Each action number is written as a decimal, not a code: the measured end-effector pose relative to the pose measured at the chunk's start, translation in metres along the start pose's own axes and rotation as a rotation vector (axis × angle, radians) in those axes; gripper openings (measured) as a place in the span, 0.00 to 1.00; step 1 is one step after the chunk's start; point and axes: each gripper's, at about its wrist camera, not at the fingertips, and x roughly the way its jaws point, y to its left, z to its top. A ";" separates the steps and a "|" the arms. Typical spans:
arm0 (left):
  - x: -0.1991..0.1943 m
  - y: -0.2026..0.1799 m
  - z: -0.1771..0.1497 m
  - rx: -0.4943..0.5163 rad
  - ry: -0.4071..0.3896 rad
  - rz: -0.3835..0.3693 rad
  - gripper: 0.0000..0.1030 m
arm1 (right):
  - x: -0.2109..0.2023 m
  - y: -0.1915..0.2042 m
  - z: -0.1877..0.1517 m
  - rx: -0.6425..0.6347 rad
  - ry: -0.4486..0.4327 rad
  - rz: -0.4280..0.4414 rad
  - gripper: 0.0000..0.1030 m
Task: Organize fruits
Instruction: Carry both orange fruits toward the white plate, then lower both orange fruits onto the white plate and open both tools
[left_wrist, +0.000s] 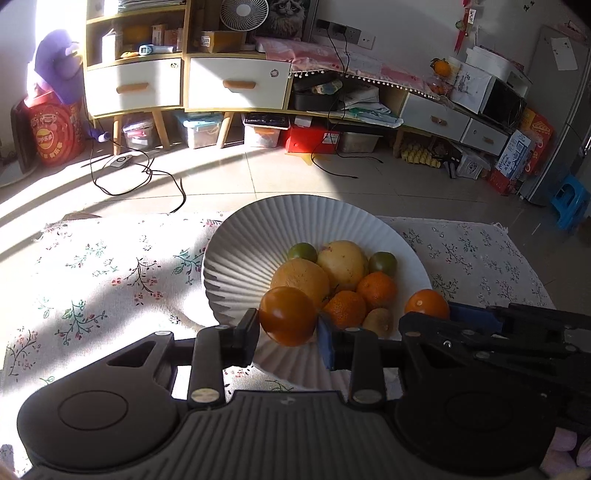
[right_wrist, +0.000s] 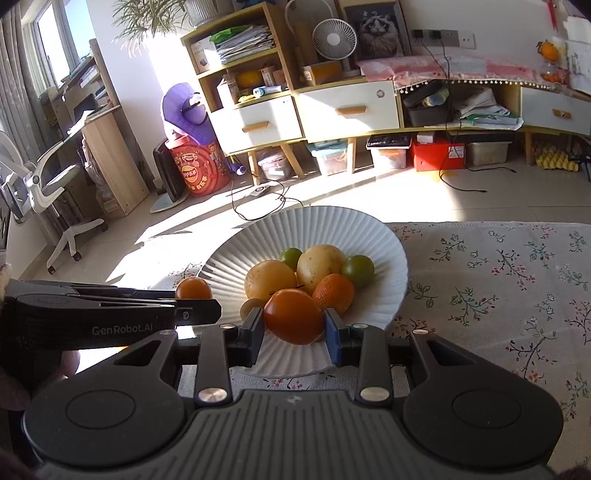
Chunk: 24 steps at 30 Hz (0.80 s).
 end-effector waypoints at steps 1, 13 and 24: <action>0.002 0.002 0.003 -0.007 -0.003 -0.004 0.19 | 0.003 -0.002 0.002 0.003 0.001 -0.002 0.31; 0.025 0.007 0.023 0.005 -0.052 -0.107 0.19 | 0.040 -0.023 0.044 0.071 -0.036 -0.026 0.31; 0.043 0.021 0.019 -0.022 -0.062 -0.168 0.19 | 0.076 -0.025 0.056 0.105 0.003 -0.015 0.31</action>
